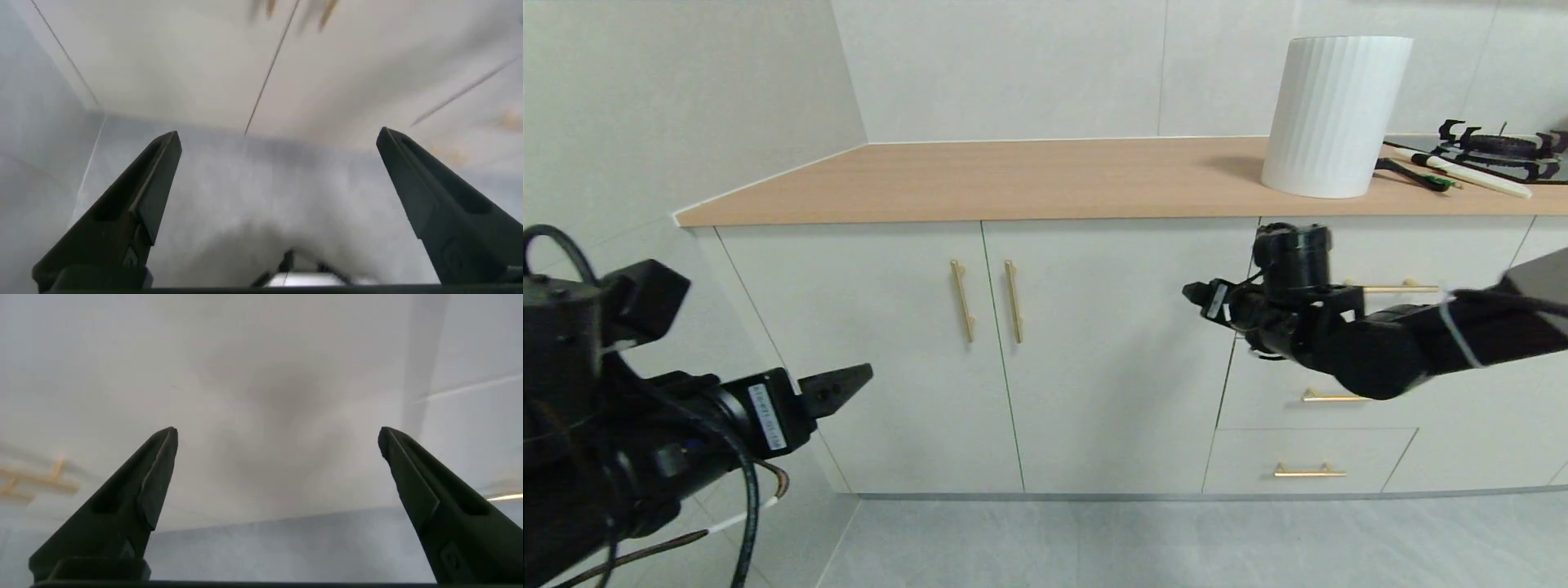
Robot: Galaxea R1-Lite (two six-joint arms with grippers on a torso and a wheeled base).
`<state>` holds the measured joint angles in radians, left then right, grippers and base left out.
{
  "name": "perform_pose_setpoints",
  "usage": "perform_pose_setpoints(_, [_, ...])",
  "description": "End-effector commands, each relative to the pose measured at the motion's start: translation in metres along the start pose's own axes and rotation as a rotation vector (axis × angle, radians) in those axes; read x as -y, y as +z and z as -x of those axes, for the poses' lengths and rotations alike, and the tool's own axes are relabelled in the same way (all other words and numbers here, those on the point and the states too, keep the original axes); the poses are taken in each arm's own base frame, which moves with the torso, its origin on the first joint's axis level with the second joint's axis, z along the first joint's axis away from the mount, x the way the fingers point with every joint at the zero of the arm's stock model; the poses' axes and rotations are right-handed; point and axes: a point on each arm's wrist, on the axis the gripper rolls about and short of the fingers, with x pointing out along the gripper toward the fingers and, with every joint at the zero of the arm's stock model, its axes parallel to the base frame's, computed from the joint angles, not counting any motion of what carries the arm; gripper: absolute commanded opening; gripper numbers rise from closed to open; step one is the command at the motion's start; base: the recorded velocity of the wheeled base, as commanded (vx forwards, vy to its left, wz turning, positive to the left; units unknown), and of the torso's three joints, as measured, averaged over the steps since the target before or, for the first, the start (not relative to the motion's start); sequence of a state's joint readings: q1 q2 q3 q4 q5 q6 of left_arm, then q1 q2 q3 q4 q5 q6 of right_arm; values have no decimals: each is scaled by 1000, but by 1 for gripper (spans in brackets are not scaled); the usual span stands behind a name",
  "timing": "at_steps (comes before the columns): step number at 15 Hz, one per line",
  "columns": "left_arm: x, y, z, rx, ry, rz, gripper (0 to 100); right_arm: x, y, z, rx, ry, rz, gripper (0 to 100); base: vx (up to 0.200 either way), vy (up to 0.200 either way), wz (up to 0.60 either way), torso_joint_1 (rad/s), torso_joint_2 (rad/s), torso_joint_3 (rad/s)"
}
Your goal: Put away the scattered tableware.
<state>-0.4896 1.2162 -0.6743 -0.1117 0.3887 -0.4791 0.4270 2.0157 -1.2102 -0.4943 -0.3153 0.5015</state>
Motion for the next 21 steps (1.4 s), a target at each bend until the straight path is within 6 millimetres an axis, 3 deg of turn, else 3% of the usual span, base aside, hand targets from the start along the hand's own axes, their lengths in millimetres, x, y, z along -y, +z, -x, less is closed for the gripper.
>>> perform_pose_setpoints(1, [-23, 5, 50, 139, -41, 64, 100, 28, 43, 136, 183, 45, 130, 100, 0, 0, 0, 0, 0, 0])
perform_pose_setpoints(3, [-46, -4, 83, 231, -46, 80, 100, 63, 31, 205, 251, 37, 261, 100, 0, 0, 0, 0, 0, 0])
perform_pose_setpoints(5, [-72, -26, 115, 308, -14, 11, 100, 100, 15, 265, 339, 14, 307, 100, 0, 0, 0, 0, 0, 0])
perform_pose_setpoints(8, [-98, -57, 152, 414, 37, -32, 100, 140, -15, 331, 443, -78, 336, 100, 0, 0, 0, 0, 0, 0])
perform_pose_setpoints(10, [-105, -70, 163, 454, 63, -22, 100, 153, -31, 354, 438, -116, 336, 100, 0, 0, 0, 0, 0, 0])
perform_pose_setpoints(11, [-111, -86, 173, 488, 112, -58, 100, 164, -50, 373, 441, -177, 332, 100, 0, 0, 0, 0, 0, 0])
perform_pose_setpoints(13, [-115, -107, 173, 519, 195, -117, 100, 170, -67, 390, 489, -206, 323, 100, 0, 0, 0, 0, 0, 0])
perform_pose_setpoints(17, [-117, -118, 159, 504, 299, -142, 100, 178, -97, 400, 522, -306, 311, 100, 0, 0, 0, 0, 0, 0])
perform_pose_setpoints(19, [-117, -132, 157, 517, 366, -176, 100, 185, -110, 387, 491, -373, 292, 100, 0, 0, 0, 0, 0, 0])
perform_pose_setpoints(21, [-123, -153, 141, 468, 394, -227, 100, 193, -124, 373, 451, -393, 298, 100, 0, 0, 0, 0, 0, 0])
